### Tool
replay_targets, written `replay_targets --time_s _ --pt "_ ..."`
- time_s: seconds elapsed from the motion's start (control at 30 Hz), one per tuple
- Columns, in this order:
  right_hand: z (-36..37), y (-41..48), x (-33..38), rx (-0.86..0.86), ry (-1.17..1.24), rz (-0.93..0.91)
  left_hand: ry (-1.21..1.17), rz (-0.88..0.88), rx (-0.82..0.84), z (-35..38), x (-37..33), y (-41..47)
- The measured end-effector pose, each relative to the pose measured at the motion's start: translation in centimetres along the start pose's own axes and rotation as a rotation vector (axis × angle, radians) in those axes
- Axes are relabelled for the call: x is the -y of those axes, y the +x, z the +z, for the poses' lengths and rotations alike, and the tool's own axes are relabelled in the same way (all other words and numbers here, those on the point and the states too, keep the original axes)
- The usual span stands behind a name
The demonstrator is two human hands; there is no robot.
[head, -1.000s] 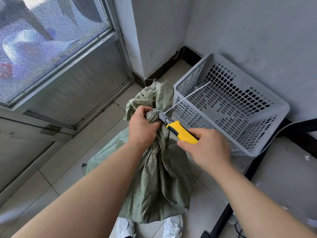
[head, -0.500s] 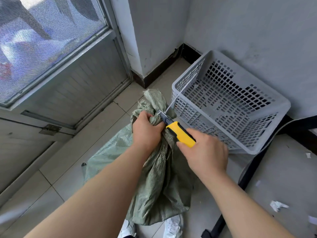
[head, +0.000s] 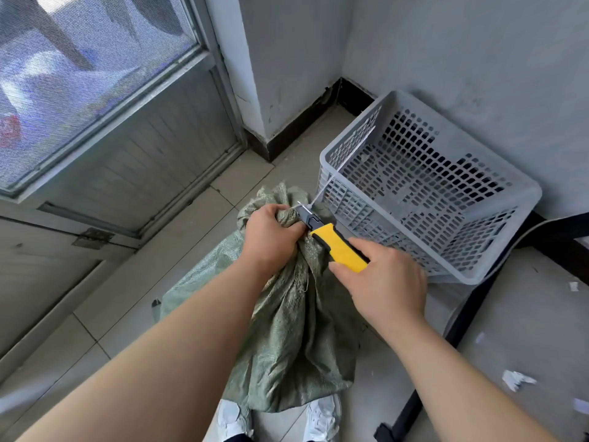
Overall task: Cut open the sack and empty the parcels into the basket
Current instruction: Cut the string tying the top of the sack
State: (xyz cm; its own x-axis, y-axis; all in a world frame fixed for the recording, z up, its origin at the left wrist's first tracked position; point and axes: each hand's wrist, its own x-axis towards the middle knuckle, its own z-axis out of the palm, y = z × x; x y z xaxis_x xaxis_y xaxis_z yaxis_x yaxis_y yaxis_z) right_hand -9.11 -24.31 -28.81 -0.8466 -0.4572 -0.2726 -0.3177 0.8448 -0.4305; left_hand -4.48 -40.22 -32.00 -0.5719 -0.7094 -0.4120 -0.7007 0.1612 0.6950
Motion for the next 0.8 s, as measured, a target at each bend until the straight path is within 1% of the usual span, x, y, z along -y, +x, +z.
replay_targets --time_s 0.07,0.27,0.4,0.53,0.7,0.8 --pt "0.2 -0.4 0.2 -0.022 0.033 0.003 -0.019 -0.029 -0.015 0.3 0.2 -0.2" --pt "0.2 1.3 0.4 0.029 0.007 0.021 0.029 0.062 0.019 1.1 0.9 -1.3" --pt "-0.4 1.6 0.6 0.001 0.013 -0.026 0.069 0.064 -0.042 -0.3 0.5 0.2" --pt "-0.7 0.9 0.1 -0.017 -0.015 -0.004 0.113 0.127 -0.027 -0.1 -0.2 -0.4" --pt "-0.3 1.8 0.6 0.043 -0.046 -0.02 0.053 0.098 -0.043 1.4 0.9 -2.1" --pt "-0.1 2.2 1.3 0.039 -0.028 -0.013 0.018 0.079 -0.047 0.9 1.1 -1.7"
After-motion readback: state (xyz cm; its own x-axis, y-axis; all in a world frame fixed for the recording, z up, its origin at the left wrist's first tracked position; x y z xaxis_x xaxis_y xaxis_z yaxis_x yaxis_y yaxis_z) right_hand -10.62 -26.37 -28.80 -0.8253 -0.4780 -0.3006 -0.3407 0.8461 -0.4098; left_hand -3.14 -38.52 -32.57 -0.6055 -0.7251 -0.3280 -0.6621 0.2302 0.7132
